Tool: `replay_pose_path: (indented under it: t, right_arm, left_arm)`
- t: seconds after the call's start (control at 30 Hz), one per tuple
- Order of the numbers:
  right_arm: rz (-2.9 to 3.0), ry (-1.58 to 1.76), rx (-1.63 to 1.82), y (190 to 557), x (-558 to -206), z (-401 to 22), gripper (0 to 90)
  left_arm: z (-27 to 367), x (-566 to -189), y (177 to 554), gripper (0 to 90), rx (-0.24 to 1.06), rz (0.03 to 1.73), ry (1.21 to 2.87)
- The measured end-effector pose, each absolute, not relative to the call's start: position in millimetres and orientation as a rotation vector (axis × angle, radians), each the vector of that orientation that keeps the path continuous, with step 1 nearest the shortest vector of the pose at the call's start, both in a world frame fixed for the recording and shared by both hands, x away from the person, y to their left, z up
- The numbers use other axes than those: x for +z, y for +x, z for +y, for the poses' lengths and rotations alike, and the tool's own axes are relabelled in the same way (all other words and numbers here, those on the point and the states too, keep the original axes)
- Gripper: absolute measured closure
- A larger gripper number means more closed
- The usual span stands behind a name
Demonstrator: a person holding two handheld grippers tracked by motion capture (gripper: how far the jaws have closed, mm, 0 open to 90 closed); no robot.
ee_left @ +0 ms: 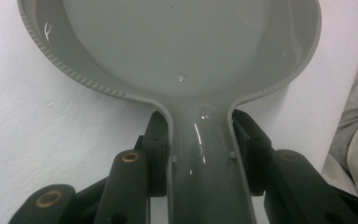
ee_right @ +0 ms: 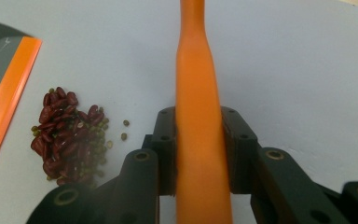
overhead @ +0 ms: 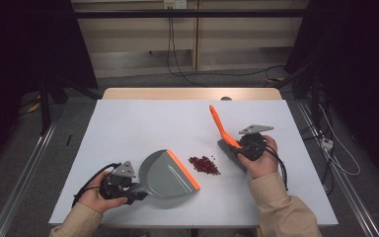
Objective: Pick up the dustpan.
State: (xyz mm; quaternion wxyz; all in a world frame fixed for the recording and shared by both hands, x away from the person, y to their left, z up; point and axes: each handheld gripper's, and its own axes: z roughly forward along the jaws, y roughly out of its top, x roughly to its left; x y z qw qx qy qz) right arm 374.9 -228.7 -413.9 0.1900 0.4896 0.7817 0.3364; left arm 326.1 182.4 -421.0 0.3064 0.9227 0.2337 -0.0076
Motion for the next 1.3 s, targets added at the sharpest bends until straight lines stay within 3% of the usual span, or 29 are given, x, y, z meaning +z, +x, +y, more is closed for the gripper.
replay_pose_path:
  t: [0.73,0.83,0.93,1.1,1.3]
  right_arm:
    - [2.169,1.35,0.951,369.3,-417.3,-211.3,71.3]
    - [2.16,1.332,0.954,367.9,-418.2,-205.9,71.3]
    - [2.127,1.312,0.974,365.7,-420.4,-202.4,71.3]
    - [2.127,1.278,0.991,362.1,-423.0,-193.0,71.3]
    - [2.125,1.23,0.976,355.2,-425.0,-184.3,71.3]
  left_arm:
    - [166.8,-434.1,330.9,62.1,-0.064,0.601,2.441]
    - [167.5,-433.7,330.0,60.0,-0.059,0.605,2.431]
    - [169.7,-432.8,329.0,52.3,-0.042,0.612,2.435]
    - [171.5,-429.6,325.2,49.2,-0.021,0.603,2.448]
    - [173.0,-428.1,324.9,53.0,-0.013,0.604,2.452]
